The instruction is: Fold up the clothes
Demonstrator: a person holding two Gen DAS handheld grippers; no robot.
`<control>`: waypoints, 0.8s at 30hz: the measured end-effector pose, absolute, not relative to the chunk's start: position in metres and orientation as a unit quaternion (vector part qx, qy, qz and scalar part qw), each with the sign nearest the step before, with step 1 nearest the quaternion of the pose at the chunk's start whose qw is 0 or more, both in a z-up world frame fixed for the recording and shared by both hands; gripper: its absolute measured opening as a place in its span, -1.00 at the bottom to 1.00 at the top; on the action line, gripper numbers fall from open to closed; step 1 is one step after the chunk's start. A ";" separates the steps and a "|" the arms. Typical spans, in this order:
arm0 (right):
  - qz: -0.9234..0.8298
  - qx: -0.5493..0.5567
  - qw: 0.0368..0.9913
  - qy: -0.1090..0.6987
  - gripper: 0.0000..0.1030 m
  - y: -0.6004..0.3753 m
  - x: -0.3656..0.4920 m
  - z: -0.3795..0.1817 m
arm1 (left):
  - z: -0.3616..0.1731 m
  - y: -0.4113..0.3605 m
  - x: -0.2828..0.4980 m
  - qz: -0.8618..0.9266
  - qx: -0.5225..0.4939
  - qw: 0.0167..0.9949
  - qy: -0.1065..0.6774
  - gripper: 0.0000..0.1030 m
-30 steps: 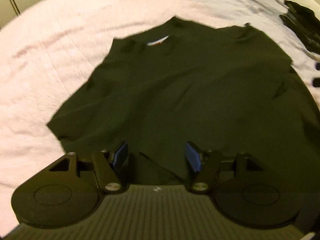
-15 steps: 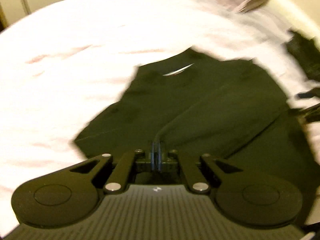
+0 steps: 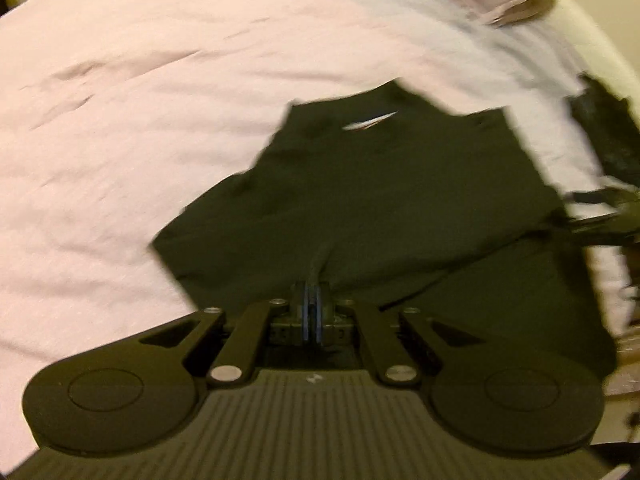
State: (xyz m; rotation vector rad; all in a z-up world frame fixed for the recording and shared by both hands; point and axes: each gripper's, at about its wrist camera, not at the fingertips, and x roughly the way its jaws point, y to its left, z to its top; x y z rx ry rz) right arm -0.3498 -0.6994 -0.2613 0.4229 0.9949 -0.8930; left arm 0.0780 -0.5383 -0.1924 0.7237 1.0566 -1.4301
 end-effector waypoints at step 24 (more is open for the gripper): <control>-0.479 0.236 0.745 0.400 0.45 -0.713 -0.406 -0.220 | -0.262 -0.526 0.072 -0.562 0.377 0.537 0.504 -0.96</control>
